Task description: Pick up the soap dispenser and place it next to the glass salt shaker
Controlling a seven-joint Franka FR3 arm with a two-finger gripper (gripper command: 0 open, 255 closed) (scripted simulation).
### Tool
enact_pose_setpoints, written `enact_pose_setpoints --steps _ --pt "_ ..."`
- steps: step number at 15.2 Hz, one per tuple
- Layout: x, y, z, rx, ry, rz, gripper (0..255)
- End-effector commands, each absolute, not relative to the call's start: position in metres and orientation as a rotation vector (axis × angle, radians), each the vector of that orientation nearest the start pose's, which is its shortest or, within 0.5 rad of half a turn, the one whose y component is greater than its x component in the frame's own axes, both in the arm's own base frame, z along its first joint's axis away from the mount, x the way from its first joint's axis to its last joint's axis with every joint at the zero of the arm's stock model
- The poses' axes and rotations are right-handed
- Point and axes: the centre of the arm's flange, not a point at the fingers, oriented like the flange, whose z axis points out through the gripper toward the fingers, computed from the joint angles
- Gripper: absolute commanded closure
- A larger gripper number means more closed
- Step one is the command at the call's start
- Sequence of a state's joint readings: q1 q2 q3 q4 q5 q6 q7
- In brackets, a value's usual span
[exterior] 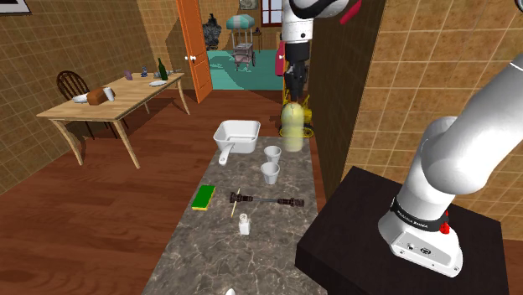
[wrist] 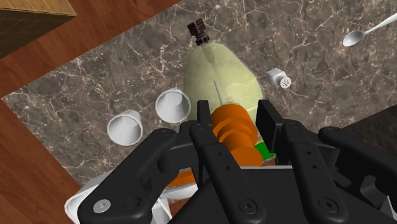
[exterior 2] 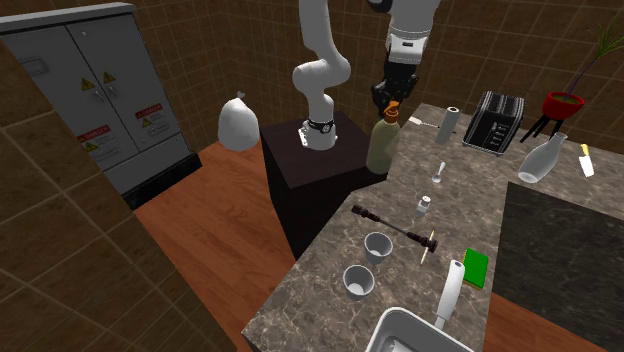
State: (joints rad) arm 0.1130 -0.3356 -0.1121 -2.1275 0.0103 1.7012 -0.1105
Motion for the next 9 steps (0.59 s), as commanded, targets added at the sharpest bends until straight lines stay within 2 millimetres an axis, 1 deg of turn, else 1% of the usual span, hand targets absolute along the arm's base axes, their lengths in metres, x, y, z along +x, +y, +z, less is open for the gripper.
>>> enact_pose_setpoints --steps 1,9 --pt "0.435 0.024 0.538 -3.082 -0.179 0.138 255" --pt "0.4 0.123 0.539 -3.082 -0.179 0.138 255"
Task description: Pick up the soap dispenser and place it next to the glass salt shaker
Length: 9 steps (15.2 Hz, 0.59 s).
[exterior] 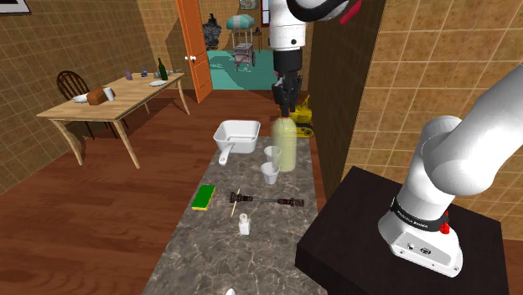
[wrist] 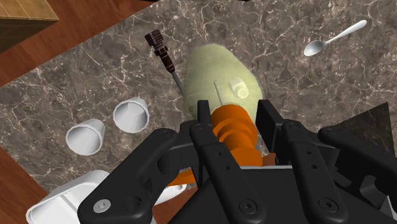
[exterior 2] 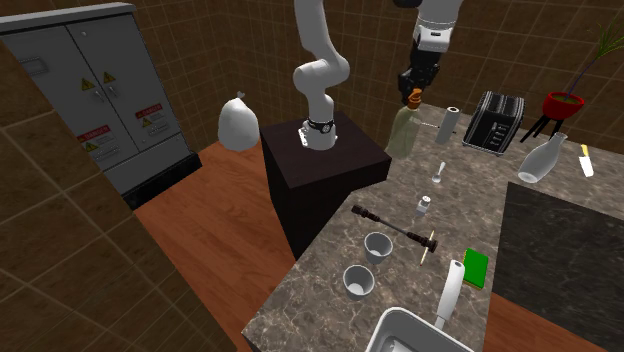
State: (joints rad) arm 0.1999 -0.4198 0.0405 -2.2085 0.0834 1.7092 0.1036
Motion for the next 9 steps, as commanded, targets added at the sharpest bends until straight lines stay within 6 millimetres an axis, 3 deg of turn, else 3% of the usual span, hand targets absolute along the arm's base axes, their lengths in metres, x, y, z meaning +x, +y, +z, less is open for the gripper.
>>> enact_pose_setpoints --steps 1,3,9 --pt "0.395 0.136 0.539 -3.082 -0.179 0.138 255" --pt "0.385 0.164 0.539 -3.082 -0.179 0.138 255" --pt "0.385 0.164 0.507 -3.082 -0.179 0.138 255"
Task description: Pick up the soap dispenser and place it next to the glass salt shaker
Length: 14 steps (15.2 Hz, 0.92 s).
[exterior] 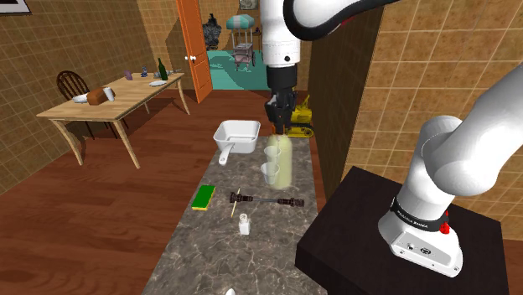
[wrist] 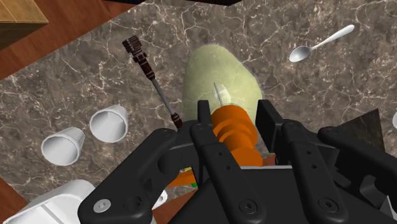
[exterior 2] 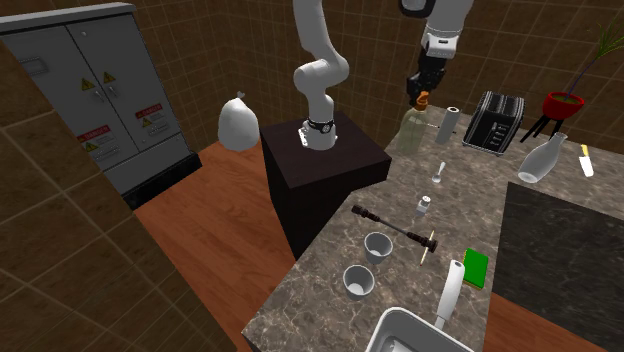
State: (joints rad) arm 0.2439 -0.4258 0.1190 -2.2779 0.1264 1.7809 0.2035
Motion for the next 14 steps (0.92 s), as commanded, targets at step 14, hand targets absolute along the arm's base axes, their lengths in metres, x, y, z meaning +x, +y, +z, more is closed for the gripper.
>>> enact_pose_setpoints --steps 14 --pt "0.385 0.164 0.433 -3.082 -0.179 0.138 255"
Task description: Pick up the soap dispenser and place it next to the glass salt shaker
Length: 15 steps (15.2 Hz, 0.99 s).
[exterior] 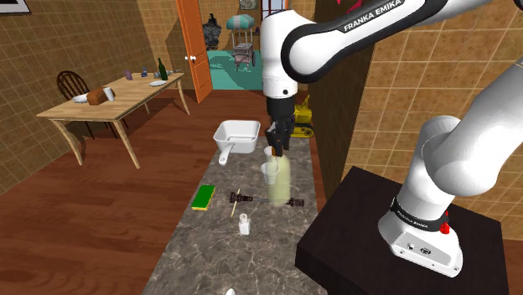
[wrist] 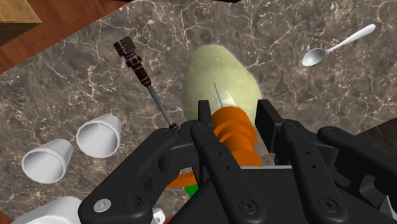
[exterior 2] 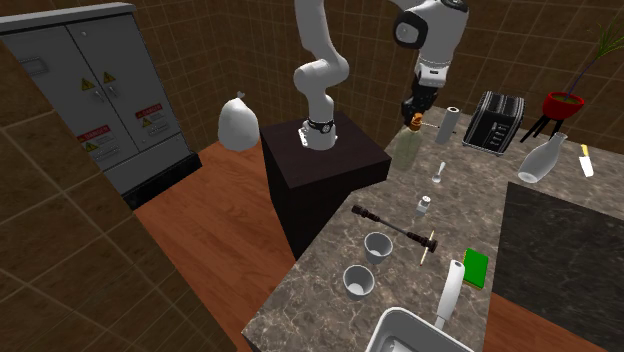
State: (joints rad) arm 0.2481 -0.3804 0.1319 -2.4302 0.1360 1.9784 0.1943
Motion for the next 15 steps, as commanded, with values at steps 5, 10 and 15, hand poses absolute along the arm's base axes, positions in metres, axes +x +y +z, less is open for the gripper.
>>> enact_pose_setpoints --steps 5,10,15 --pt "0.385 0.164 0.407 -3.082 -0.179 0.138 255" --pt "0.385 0.164 0.381 -3.082 -0.179 0.138 255" --pt "0.385 0.164 0.354 -3.082 -0.179 0.138 255"
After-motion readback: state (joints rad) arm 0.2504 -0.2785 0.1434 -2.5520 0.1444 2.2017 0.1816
